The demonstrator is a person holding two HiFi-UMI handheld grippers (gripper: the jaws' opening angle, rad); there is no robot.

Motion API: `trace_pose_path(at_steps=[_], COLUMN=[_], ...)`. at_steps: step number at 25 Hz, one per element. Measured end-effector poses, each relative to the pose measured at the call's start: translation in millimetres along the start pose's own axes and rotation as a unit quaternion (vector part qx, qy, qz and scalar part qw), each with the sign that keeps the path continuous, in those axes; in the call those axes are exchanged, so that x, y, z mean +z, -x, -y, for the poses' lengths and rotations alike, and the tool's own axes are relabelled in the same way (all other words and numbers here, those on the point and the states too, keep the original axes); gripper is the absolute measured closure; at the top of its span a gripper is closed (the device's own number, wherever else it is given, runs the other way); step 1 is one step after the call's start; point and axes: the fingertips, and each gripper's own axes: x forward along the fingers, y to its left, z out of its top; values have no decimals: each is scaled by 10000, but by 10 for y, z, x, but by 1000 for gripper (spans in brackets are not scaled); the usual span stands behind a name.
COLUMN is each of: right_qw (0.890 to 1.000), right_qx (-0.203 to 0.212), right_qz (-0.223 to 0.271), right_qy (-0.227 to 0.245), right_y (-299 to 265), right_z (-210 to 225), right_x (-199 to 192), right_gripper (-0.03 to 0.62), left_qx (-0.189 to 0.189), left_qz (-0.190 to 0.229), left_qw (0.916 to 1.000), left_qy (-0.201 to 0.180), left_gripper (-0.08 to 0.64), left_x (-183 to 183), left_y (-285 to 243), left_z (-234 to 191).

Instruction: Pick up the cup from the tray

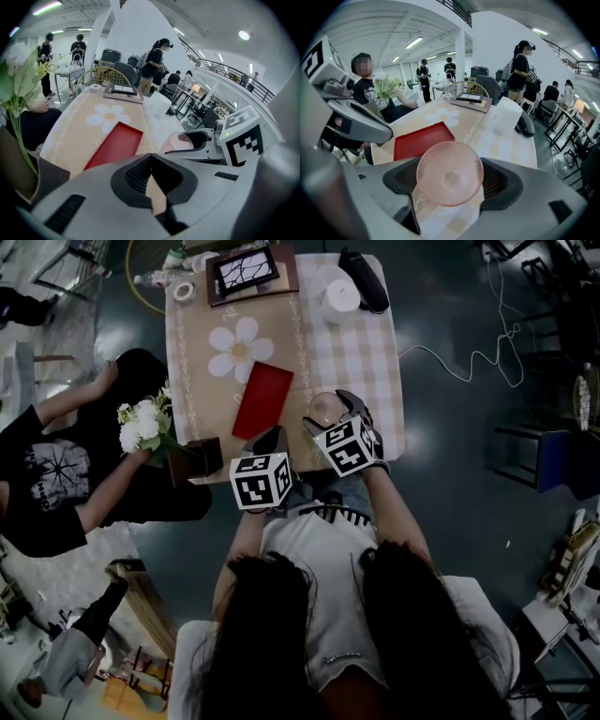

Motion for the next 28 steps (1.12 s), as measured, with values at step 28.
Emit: trace_pose_path(at_steps=[28], right_qw=[9963], right_qx=[57], right_qz=[384], right_qy=[-768], right_y=[10], right_z=[26], right_x=[-79], right_gripper=[210], left_qx=[-128], left_qz=[-185], left_qw=[9997], left_qy=[-131], left_gripper=[558], left_x=[-62], left_y=[-48], left_z=[52])
